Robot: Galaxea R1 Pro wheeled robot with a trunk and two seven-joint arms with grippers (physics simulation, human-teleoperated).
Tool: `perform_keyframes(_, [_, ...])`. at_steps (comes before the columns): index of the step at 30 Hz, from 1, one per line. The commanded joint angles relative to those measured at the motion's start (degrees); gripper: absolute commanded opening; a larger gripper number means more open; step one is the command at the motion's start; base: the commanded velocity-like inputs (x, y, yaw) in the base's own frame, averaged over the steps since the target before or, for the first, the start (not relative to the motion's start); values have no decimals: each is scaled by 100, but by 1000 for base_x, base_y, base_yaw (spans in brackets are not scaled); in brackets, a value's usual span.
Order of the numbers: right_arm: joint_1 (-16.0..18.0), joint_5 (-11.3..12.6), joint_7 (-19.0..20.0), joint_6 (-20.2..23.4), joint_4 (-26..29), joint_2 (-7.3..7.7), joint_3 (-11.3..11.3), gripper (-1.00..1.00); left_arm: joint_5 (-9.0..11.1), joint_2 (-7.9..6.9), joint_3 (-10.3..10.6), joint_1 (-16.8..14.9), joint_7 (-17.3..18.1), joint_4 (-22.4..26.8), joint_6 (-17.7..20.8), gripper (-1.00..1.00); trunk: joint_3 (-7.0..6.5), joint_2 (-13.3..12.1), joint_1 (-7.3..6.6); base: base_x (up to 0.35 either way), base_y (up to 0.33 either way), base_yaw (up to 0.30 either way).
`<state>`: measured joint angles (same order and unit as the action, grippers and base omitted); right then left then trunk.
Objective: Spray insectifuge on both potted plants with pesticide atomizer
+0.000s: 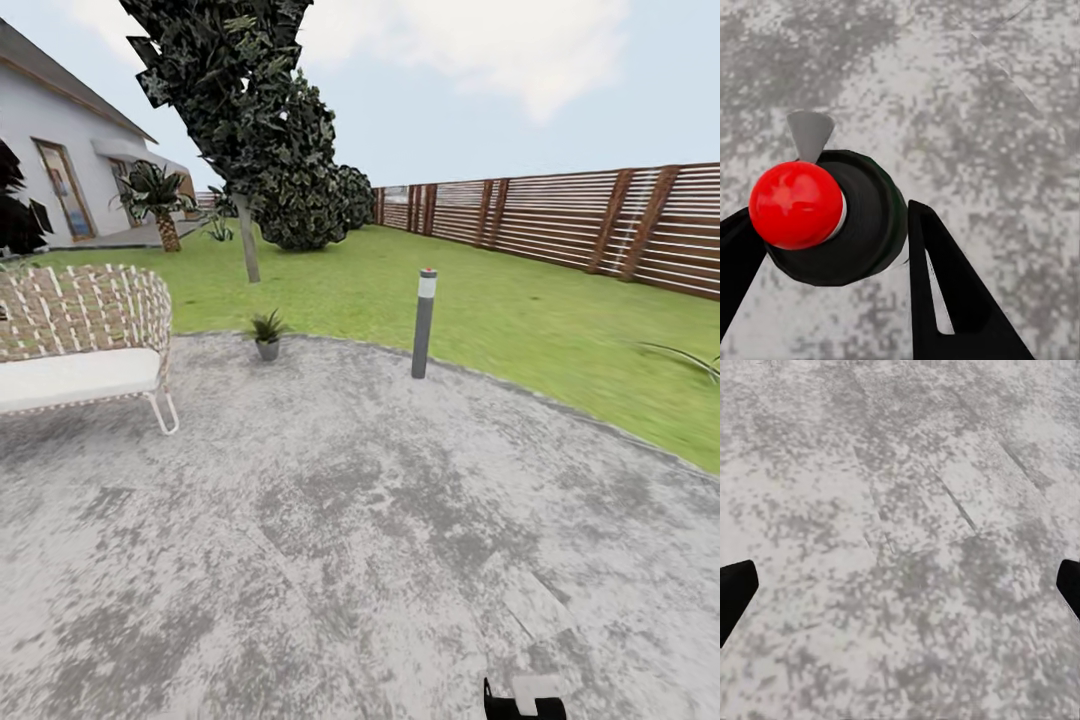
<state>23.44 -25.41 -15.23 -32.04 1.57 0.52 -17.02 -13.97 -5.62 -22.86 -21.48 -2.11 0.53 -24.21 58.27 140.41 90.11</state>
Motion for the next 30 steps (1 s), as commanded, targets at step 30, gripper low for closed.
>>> perform_keyframes(30, [3, -82, -7, -10, -7, 20, -12, 100, -54, -10, -43, -6, -26, -9, -22, -100, 83, 2, 2, 335, -57, 85])
